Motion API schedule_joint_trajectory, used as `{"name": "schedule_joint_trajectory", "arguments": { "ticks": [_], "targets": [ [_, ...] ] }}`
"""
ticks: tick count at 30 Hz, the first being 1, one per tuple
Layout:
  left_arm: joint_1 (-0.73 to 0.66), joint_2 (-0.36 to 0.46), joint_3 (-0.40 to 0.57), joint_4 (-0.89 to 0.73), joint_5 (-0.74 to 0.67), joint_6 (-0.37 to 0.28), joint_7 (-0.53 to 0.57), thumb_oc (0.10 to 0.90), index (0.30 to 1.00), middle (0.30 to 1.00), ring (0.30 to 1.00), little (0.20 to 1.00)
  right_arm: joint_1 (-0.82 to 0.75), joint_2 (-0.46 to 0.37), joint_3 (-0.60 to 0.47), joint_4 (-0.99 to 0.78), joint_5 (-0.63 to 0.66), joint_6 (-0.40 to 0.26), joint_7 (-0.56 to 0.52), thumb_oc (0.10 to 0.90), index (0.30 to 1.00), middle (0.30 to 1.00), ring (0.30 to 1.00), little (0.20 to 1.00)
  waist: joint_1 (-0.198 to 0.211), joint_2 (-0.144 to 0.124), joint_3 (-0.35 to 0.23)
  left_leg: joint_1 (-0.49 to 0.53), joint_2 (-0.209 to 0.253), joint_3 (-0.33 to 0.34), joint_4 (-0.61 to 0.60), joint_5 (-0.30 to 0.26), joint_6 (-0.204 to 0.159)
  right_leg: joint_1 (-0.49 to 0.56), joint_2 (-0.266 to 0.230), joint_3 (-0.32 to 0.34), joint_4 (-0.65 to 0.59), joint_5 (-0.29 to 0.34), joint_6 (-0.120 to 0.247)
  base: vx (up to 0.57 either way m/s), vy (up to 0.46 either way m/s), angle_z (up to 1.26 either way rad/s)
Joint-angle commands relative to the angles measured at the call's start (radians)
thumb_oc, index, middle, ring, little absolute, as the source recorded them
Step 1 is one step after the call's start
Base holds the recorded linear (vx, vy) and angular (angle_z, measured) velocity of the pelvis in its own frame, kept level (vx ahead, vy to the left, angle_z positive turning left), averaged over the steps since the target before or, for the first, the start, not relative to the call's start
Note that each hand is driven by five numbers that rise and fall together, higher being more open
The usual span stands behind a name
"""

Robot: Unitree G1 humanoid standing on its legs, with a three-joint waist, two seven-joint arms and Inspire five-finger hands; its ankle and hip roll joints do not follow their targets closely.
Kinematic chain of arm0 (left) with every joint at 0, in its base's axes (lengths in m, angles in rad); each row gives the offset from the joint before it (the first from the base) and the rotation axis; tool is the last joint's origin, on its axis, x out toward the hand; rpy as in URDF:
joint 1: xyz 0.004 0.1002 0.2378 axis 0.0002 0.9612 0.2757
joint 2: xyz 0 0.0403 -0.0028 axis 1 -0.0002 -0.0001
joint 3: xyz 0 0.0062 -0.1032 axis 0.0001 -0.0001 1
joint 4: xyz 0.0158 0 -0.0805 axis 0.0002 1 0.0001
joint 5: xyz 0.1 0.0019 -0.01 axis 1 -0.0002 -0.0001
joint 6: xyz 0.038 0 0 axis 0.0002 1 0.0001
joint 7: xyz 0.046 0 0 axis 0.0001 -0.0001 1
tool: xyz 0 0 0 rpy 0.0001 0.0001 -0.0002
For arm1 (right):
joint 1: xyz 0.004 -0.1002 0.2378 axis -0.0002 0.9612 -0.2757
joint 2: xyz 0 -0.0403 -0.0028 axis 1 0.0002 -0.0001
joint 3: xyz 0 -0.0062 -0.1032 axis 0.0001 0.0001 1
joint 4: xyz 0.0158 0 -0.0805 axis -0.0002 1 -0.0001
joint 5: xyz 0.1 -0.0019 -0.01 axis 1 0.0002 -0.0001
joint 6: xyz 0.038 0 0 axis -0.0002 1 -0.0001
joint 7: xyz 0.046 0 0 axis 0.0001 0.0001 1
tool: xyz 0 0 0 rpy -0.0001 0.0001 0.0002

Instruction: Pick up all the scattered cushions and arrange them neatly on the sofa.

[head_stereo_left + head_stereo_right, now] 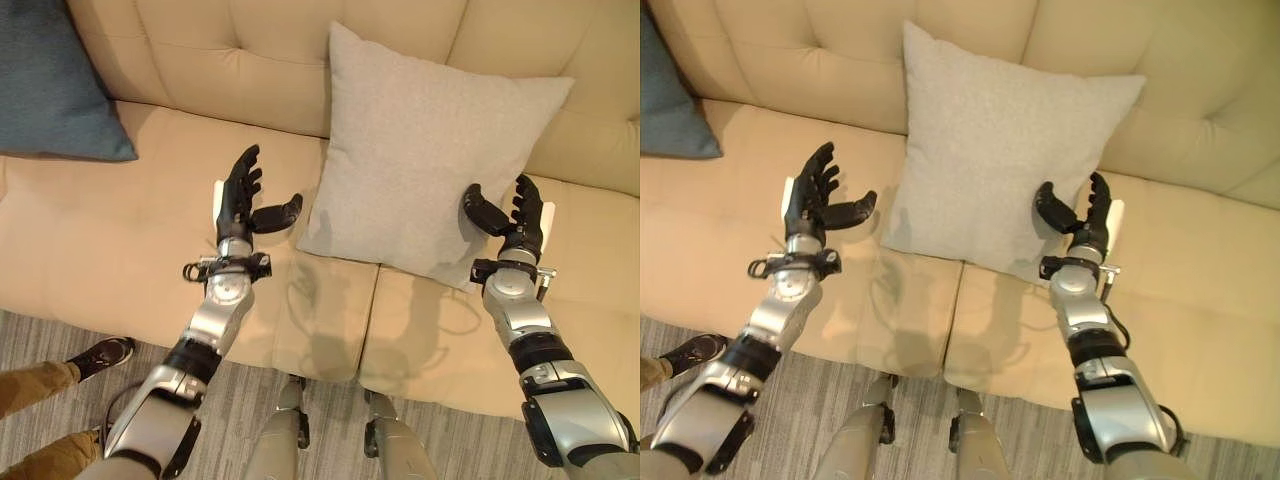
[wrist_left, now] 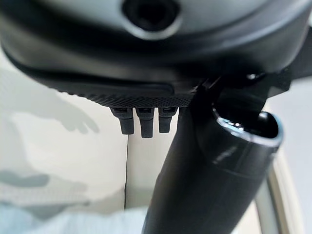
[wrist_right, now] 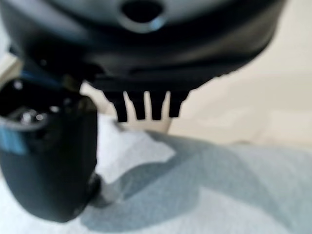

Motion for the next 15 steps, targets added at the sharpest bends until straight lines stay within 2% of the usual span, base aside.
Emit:
{"name": "schedule_joint_trajectory", "arguments": {
  "ticks": [1, 2, 4, 5, 6, 7, 9, 12, 13, 14, 15],
  "targets": [
    [-0.09, -0.002, -0.012, 0.085, 0.022, -0.044, 0.025, 0.8, 0.9, 0.9, 0.9, 0.9, -0.107, -0.029, 0.027, -0.029, 0.045, -0.097, 0.003, 0.8, 0.9, 0.9, 0.9, 0.9, 0.008, -0.006, -0.042, -0.04, -0.036, 0.01, 0.075, -0.147, -0.017, -0.13, -0.013, 0.025, 0.095, -0.012, 0.045, 0.0, 0.008, -0.17],
    [-0.092, -0.002, -0.012, 0.087, 0.022, -0.045, 0.025, 0.8, 0.9, 0.9, 0.9, 0.9, -0.109, -0.029, 0.027, -0.028, 0.046, -0.098, 0.003, 0.8, 0.9, 0.9, 0.9, 0.9, 0.008, -0.006, -0.041, -0.041, -0.036, 0.01, 0.076, -0.148, -0.016, -0.132, -0.013, 0.025, 0.096, -0.012, 0.045, -0.01, 0.019, -0.19],
    [-0.205, 0.005, -0.046, 0.174, 0.016, -0.03, 0.033, 0.8, 0.9, 0.9, 0.9, 0.9, -0.177, -0.004, 0.066, -0.02, 0.077, -0.109, 0.011, 0.8, 0.9, 0.9, 0.9, 0.9, -0.004, -0.007, -0.026, -0.081, -0.035, 0.012, 0.098, -0.146, -0.013, -0.171, -0.012, 0.031, 0.11, -0.007, 0.048, -0.02, 0.02, -0.15],
    [-0.208, 0.005, -0.046, 0.176, 0.015, -0.03, 0.032, 0.8, 0.9, 0.9, 0.9, 0.9, -0.179, -0.005, 0.065, -0.02, 0.077, -0.109, 0.011, 0.8, 0.9, 0.9, 0.9, 0.9, -0.004, -0.007, -0.026, -0.083, -0.035, 0.012, 0.099, -0.146, -0.013, -0.172, -0.012, 0.032, 0.11, -0.007, 0.048, -0.03, 0.016, -0.09],
    [-0.283, 0.007, -0.065, 0.238, 0.006, -0.017, 0.032, 0.8, 0.9, 0.9, 0.9, 0.9, -0.221, 0.024, 0.091, -0.021, 0.093, -0.116, 0.013, 0.8, 0.9, 0.9, 0.9, 0.9, -0.013, -0.008, -0.015, -0.111, -0.033, 0.017, 0.11, -0.146, -0.011, -0.202, -0.013, 0.038, 0.12, -0.003, 0.05, -0.02, 0.007, -0.12],
    [-0.285, 0.007, -0.065, 0.24, 0.006, -0.018, 0.032, 0.8, 0.9, 0.9, 0.9, 0.9, -0.223, 0.024, 0.091, -0.02, 0.094, -0.116, 0.013, 0.8, 0.9, 0.9, 0.9, 0.9, -0.013, -0.008, -0.015, -0.113, -0.033, 0.017, 0.112, -0.146, -0.011, -0.203, -0.013, 0.038, 0.121, -0.003, 0.05, -0.03, 0.012, -0.29],
    [-0.377, -0.014, -0.085, 0.315, -0.023, -0.014, 0.033, 0.8, 0.9, 0.9, 0.9, 0.9, -0.295, 0.066, 0.134, -0.014, 0.115, -0.122, 0.014, 0.8, 0.9, 0.9, 0.9, 0.9, -0.025, -0.008, 0.004, -0.154, -0.031, 0.02, 0.124, -0.141, -0.01, -0.249, -0.016, 0.043, 0.134, 0.003, 0.05, -0.02, 0.006, -0.38],
    [-0.409, -0.034, -0.092, 0.329, -0.039, -0.014, 0.025, 0.8, 0.9, 0.9, 0.9, 0.9, -0.326, 0.092, 0.158, -0.014, 0.117, -0.121, 0.017, 0.8, 0.9, 0.9, 0.9, 0.9, -0.031, -0.007, 0.014, -0.178, -0.031, 0.02, 0.128, -0.136, -0.012, -0.272, -0.016, 0.045, 0.136, 0.008, 0.05, -0.01, -0.002, 0.15],
    [-0.426, -0.066, -0.1, 0.33, -0.06, -0.018, 0.023, 0.8, 0.9, 0.9, 0.9, 0.9, -0.343, 0.118, 0.179, -0.013, 0.118, -0.123, 0.016, 0.8, 0.9, 0.9, 0.9, 0.9, -0.034, -0.004, 0.021, -0.188, -0.032, 0.02, 0.129, -0.134, -0.013, -0.286, -0.014, 0.047, 0.138, 0.009, 0.049, -0.01, -0.009, 0.15],
    [-0.432, -0.086, -0.104, 0.328, -0.077, -0.025, 0.02, 0.8, 0.9, 0.9, 0.9, 0.9, -0.351, 0.138, 0.189, -0.014, 0.122, -0.127, 0.017, 0.576, 0.564, 0.564, 0.564, 0.564, -0.035, -0.002, 0.024, -0.191, -0.034, 0.018, 0.127, -0.133, -0.013, -0.292, -0.012, 0.049, 0.137, 0.011, 0.048, 0.0, -0.011, -0.04],
    [-0.439, -0.097, -0.108, 0.326, -0.08, -0.026, 0.017, 0.8, 0.9, 0.9, 0.9, 0.9, -0.354, 0.147, 0.195, -0.015, 0.12, -0.128, 0.02, 0.527, 0.491, 0.491, 0.491, 0.491, -0.036, -0.001, 0.026, -0.193, -0.034, 0.018, 0.125, -0.132, -0.013, -0.296, -0.01, 0.05, 0.135, 0.011, 0.048, 0.01, -0.001, -0.25]
  ]
}}
